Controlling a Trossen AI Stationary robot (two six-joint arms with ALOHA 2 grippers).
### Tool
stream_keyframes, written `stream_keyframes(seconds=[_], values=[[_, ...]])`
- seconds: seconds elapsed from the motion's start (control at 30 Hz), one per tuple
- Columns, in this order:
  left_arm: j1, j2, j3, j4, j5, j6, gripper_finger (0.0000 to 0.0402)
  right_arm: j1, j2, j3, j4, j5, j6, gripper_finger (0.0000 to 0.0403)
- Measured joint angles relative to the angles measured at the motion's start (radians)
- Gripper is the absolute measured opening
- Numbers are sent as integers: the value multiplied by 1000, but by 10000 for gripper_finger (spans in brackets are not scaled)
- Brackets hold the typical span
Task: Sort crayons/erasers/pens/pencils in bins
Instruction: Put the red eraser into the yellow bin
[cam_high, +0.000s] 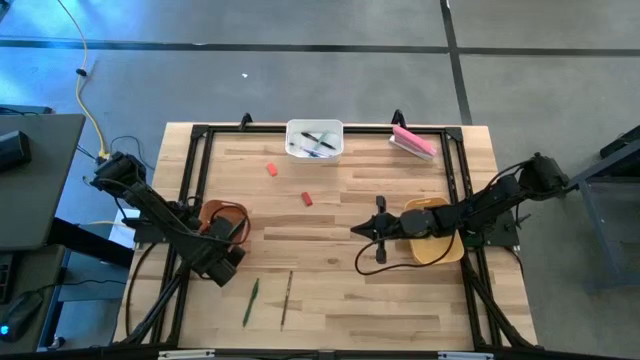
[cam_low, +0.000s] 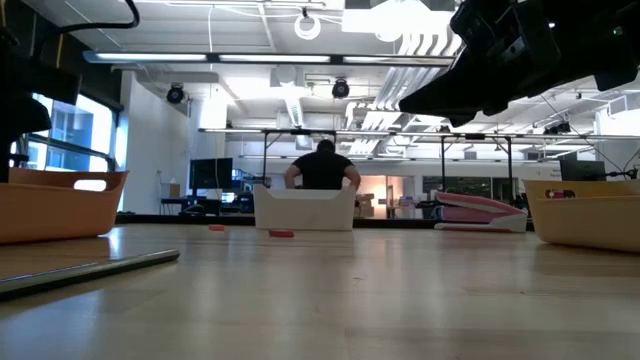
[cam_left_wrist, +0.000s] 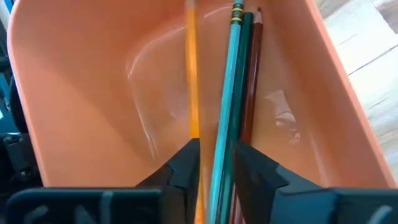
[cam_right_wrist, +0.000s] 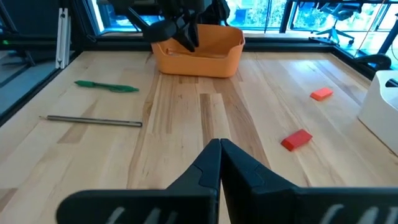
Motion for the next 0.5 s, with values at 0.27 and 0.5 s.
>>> stream_keyframes(seconds=[0.27,0.5], values=[[2,-7,73,-61,-25,165,109,0,0,0,-32,0,-12,0],[3,-76,186,-79,-132,419,48,0,0,0,-34,0,-13,0]])
